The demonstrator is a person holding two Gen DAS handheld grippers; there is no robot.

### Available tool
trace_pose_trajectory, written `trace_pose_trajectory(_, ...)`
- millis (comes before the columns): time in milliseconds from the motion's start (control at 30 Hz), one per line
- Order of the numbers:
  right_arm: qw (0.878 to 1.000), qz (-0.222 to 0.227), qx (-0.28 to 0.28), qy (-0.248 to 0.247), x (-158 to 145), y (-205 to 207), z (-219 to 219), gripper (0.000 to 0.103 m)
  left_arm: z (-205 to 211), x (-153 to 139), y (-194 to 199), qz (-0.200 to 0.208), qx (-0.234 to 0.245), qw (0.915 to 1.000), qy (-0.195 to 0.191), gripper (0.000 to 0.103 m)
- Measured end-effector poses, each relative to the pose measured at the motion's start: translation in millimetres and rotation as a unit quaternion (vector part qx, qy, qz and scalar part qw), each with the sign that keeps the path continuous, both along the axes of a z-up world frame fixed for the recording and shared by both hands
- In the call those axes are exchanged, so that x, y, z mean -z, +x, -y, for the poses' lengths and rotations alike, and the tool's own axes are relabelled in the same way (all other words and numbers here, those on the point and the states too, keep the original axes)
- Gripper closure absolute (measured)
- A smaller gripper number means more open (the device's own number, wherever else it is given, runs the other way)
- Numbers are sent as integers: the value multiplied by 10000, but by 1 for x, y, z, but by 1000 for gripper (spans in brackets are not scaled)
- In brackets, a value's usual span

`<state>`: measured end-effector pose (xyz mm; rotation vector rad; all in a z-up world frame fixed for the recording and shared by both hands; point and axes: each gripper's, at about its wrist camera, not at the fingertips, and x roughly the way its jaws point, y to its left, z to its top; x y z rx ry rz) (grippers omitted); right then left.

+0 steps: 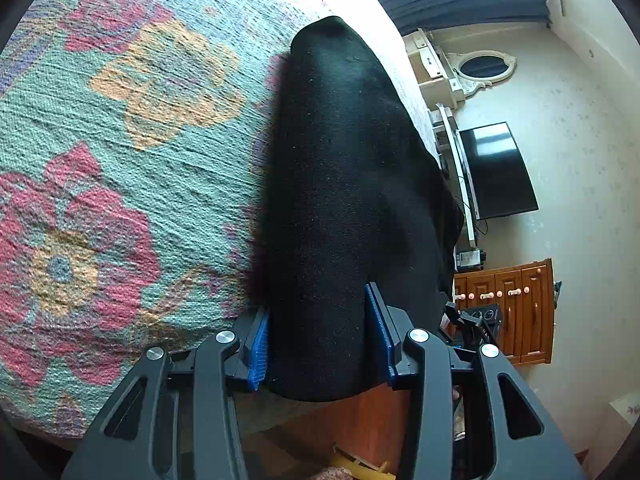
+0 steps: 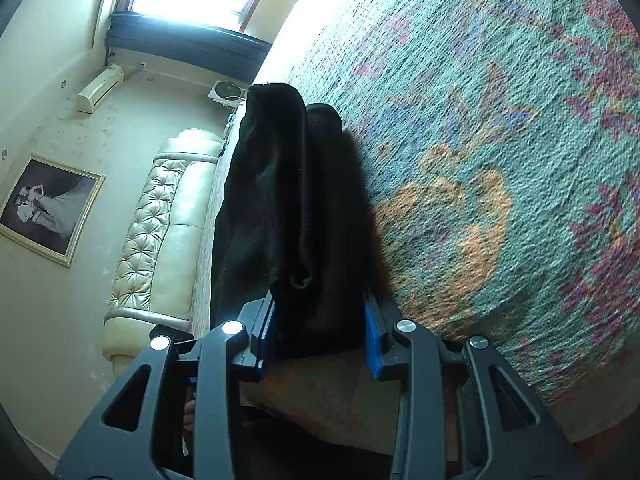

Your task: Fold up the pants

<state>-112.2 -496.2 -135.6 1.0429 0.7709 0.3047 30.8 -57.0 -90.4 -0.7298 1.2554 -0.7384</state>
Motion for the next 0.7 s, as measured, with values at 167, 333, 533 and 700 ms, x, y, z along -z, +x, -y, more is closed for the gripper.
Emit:
trace_pose_trajectory(167, 9989, 106, -109, -452, -24, -1, 4, 29, -24, -2, 2, -225, -71, 9962, -842, 28)
trace_pose_trajectory(333, 9979, 162, -106, -626, -36, 25, 20, 20, -36, -15, 32, 181, -225, 9975, -652, 25)
trace_pose_trajectory(533, 9988, 209, -188, -399, -35, 91, 27, 20, -11, -5, 94, 0, -88, 9981, -613, 25)
trace_pose_trajectory(700, 9993, 213, -305, -61, -30, 131, 29, 20, 26, -6, 131, 49, 171, 9989, -437, 23)
